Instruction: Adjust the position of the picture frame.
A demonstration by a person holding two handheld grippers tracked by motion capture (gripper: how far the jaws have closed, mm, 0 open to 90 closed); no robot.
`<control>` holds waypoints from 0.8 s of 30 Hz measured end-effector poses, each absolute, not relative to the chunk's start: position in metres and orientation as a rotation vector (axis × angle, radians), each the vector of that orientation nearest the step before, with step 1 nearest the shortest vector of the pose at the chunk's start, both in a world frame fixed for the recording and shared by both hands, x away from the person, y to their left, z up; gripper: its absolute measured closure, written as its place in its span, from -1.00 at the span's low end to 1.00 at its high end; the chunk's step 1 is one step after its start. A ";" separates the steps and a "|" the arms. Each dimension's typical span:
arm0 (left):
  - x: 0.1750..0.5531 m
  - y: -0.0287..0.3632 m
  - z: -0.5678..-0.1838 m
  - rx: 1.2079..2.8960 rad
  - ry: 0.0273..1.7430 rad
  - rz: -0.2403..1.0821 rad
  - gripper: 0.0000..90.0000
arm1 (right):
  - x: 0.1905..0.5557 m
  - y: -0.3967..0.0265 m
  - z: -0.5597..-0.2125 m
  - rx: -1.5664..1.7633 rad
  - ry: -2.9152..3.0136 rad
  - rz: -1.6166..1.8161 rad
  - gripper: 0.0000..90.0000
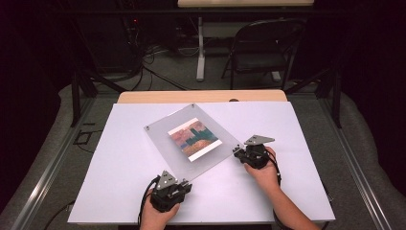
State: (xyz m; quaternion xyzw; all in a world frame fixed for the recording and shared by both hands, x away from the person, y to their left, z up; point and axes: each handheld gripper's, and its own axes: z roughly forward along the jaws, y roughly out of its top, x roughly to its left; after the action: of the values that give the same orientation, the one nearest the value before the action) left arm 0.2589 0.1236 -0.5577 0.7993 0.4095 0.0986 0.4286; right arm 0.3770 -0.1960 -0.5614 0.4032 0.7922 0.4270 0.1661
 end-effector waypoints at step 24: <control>0.261 0.128 -0.556 1.994 1.057 0.220 0.89 | 0.377 -0.198 -0.560 1.135 2.294 1.211 0.90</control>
State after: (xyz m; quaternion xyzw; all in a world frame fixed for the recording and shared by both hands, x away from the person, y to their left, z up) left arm 0.2614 0.1285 -0.5565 0.7966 0.4223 0.0880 0.4234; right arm 0.3772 -0.1976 -0.5596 0.3959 0.8005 0.4225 0.1544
